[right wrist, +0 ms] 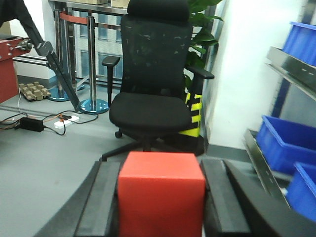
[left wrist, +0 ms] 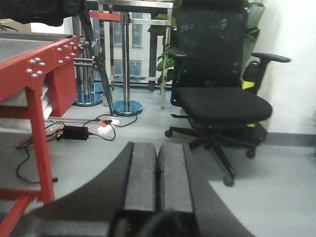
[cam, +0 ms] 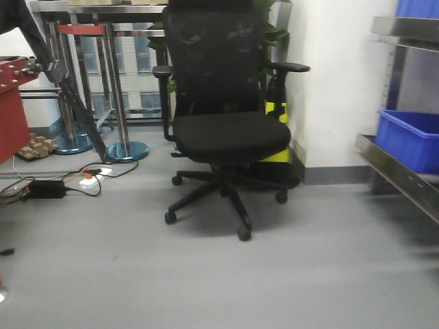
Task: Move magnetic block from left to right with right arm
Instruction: 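Drive the base toward the office chair carrying the red cube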
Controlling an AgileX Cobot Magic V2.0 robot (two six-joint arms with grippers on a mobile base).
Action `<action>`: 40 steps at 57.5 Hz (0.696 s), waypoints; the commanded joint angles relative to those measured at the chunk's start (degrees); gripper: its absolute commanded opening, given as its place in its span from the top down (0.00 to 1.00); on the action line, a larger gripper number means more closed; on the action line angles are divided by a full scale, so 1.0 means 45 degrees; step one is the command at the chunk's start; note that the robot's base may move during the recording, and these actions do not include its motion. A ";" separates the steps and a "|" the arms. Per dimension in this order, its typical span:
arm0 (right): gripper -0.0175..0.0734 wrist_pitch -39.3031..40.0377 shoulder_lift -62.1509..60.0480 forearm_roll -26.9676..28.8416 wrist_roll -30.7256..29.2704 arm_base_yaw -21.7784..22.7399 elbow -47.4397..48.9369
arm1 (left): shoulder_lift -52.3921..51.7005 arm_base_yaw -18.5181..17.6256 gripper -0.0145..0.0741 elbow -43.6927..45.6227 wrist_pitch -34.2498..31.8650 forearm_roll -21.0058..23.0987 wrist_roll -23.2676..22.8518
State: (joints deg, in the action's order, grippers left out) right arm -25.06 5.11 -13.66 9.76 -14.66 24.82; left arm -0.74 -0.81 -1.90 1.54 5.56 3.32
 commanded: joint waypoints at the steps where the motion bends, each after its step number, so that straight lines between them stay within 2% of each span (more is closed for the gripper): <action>1: 0.68 0.1116 0.0225 -0.0269 -0.0101 0.0053 0.0340 | -0.0099 0.0026 0.98 -0.0107 -0.1071 0.0059 -0.0075; 40: 0.68 0.1116 0.0225 -0.0269 -0.0101 0.0053 0.0340 | -0.0099 0.0026 0.98 -0.0107 -0.1071 0.0059 -0.0075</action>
State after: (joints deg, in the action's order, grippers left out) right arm -25.06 5.11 -13.66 9.76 -14.66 24.82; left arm -0.74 -0.81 -1.90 1.54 5.56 3.32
